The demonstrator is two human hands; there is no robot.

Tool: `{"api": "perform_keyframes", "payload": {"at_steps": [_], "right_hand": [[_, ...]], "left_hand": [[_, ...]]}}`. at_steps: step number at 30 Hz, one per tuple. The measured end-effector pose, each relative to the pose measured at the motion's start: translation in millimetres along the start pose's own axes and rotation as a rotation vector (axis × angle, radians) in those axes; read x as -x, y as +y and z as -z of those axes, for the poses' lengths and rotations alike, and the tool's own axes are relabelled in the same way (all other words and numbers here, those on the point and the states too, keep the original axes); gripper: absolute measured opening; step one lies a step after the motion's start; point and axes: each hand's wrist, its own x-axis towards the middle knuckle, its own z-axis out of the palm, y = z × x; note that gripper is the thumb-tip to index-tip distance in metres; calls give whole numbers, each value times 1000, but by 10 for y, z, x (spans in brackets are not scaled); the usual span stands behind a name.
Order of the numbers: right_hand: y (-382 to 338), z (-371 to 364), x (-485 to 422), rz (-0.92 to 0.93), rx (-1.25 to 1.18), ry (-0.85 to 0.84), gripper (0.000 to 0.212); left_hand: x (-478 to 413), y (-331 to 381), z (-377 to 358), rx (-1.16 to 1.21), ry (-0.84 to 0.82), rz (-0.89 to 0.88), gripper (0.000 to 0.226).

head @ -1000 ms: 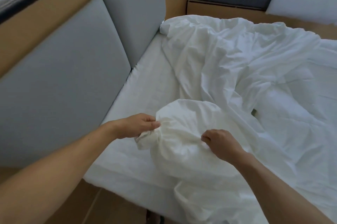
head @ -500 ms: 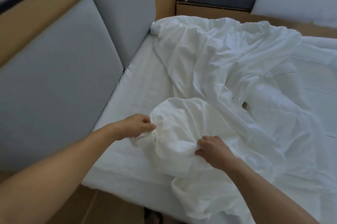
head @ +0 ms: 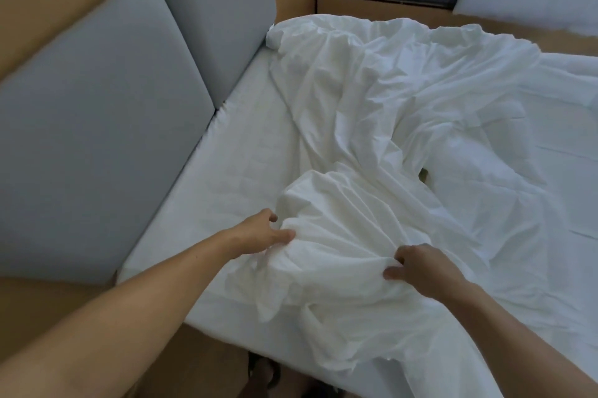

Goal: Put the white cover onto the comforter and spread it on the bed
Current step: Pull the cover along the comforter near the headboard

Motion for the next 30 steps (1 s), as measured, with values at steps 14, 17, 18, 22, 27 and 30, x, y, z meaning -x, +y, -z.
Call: {"api": "perform_keyframes", "payload": {"at_steps": [14, 17, 18, 22, 27, 30], "right_hand": [[-583, 206, -195, 232, -245, 140, 85], [-988, -32, -231, 335, -91, -26, 82], [-1070, -117, -258, 353, -61, -35, 70], [-1236, -221, -331, 374, -90, 104, 25], [-982, -75, -455, 185, -144, 243, 24], [-750, 27, -495, -29, -215, 342, 23]], "left_hand": [[15, 66, -224, 172, -46, 14, 33], [114, 11, -38, 128, -147, 88, 49], [131, -15, 16, 92, -160, 118, 53], [179, -51, 186, 70, -198, 194, 67], [167, 8, 319, 258, -161, 193, 56], [123, 20, 258, 134, -167, 185, 51]]}}
